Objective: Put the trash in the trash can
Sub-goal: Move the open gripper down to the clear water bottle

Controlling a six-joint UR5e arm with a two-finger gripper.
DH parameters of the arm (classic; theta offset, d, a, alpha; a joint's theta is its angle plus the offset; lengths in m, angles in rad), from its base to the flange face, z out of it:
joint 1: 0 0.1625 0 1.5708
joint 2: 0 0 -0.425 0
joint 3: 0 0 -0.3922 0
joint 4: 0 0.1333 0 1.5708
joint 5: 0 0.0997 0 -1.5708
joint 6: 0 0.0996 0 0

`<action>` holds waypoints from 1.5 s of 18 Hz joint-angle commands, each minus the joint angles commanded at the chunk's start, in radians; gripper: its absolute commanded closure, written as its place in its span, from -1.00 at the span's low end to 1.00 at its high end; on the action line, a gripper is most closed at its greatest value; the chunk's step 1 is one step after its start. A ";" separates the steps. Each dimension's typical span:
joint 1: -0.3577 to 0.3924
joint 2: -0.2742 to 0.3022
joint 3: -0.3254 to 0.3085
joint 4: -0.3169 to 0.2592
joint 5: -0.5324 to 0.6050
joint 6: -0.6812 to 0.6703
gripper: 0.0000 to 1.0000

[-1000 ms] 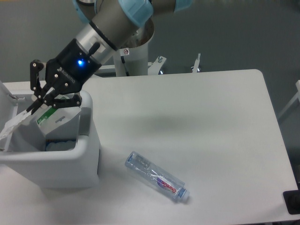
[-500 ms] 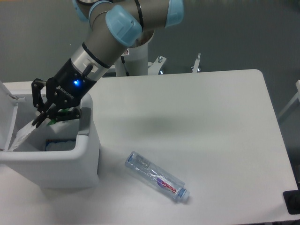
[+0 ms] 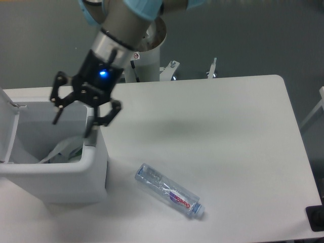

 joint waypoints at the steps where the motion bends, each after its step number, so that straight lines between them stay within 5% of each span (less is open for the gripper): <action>1: 0.029 -0.006 0.006 -0.003 0.024 -0.039 -1.00; 6: 0.080 -0.069 0.015 -0.003 0.156 -0.097 -1.00; 12: 0.077 -0.247 0.069 -0.003 0.363 -0.152 -1.00; 18: 0.066 -0.408 0.146 -0.003 0.405 -0.180 -1.00; 27: 0.016 -0.526 0.198 -0.003 0.503 -0.238 -1.00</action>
